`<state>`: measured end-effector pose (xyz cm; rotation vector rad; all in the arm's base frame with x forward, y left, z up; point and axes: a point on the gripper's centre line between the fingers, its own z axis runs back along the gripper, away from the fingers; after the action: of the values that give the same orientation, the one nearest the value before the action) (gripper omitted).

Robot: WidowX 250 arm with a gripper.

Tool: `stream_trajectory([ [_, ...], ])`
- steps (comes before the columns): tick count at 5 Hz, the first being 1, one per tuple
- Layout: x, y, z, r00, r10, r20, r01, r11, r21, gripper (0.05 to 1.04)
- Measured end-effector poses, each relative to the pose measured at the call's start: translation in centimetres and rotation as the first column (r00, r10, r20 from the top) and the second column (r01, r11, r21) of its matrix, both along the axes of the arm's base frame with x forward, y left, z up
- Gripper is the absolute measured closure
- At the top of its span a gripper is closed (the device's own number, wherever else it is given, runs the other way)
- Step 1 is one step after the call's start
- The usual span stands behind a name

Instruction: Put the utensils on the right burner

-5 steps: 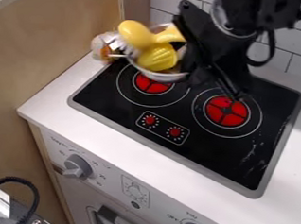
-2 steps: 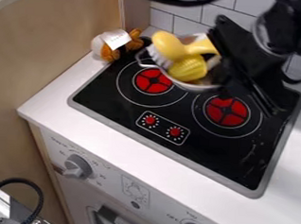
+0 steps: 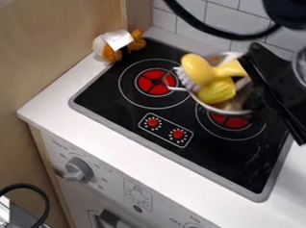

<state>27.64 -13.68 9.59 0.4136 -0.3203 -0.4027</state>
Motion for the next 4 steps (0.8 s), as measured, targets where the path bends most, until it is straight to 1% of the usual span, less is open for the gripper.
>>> stream_trajectory([
  [1,0.1,-1.2,-0.6,1.000,-0.002,0.008,0.002,1.000,0.001,1.024],
  [2,0.8,-1.7,-1.9,1.000,-0.020,0.018,0.019,1.000,0.007,1.024],
  [3,1.8,-1.7,-2.7,0.997,-0.061,0.052,0.061,0.998,-0.005,1.024],
  [4,2.2,-1.0,-3.3,0.995,-0.081,0.060,0.081,0.997,-0.006,1.024],
])
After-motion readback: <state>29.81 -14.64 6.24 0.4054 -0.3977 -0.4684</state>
